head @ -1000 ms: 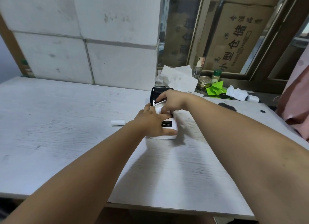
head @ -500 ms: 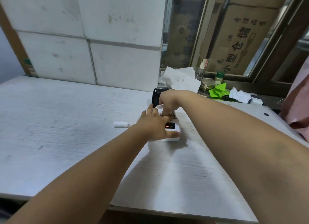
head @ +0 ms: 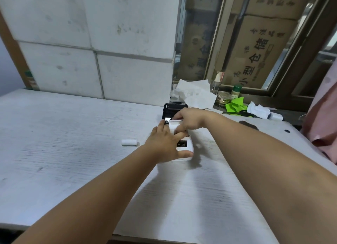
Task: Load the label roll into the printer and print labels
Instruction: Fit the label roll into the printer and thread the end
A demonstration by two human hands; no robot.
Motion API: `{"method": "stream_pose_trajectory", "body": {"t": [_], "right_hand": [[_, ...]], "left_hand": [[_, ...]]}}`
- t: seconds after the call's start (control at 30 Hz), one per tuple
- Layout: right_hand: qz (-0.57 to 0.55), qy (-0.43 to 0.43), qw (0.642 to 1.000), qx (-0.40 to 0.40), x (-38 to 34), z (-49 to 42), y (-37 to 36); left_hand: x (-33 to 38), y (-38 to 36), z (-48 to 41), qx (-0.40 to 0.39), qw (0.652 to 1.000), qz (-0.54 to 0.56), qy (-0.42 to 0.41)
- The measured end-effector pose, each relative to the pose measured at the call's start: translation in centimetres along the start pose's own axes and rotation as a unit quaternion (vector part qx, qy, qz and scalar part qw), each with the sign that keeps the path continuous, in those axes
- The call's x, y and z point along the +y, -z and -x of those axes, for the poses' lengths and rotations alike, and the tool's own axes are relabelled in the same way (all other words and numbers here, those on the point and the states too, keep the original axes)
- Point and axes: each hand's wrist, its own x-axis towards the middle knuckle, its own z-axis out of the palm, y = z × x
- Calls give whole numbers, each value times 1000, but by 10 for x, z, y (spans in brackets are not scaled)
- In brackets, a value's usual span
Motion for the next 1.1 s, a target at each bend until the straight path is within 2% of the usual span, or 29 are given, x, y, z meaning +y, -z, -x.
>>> {"method": "stream_pose_trajectory", "body": {"t": [0.27,0.43,0.5,0.6,0.67,0.93,1.1], "right_hand": [[-34,4,999,-21,-1,-7,0],[-57,3,998,10,-6,1,-7],[-11,1,1000,11,-11,0,-7],[115,-10,993,-22,-24,-8,-5],[144,-19,989,-39,-30,-9,-3],[86,-26,995,-35,-24,-7,-11],[82,-35,996,-28,-24,-5,-10]], "left_hand": [[-3,0,9,42,998,-52,-11],[-4,-6,13,65,997,-45,5],[-3,-7,14,81,995,-60,8],[-2,-6,13,91,992,-85,5],[-3,-5,13,92,992,-88,0],[-7,-22,17,171,982,-76,-2],[-7,-28,16,145,989,-36,-2]]}}
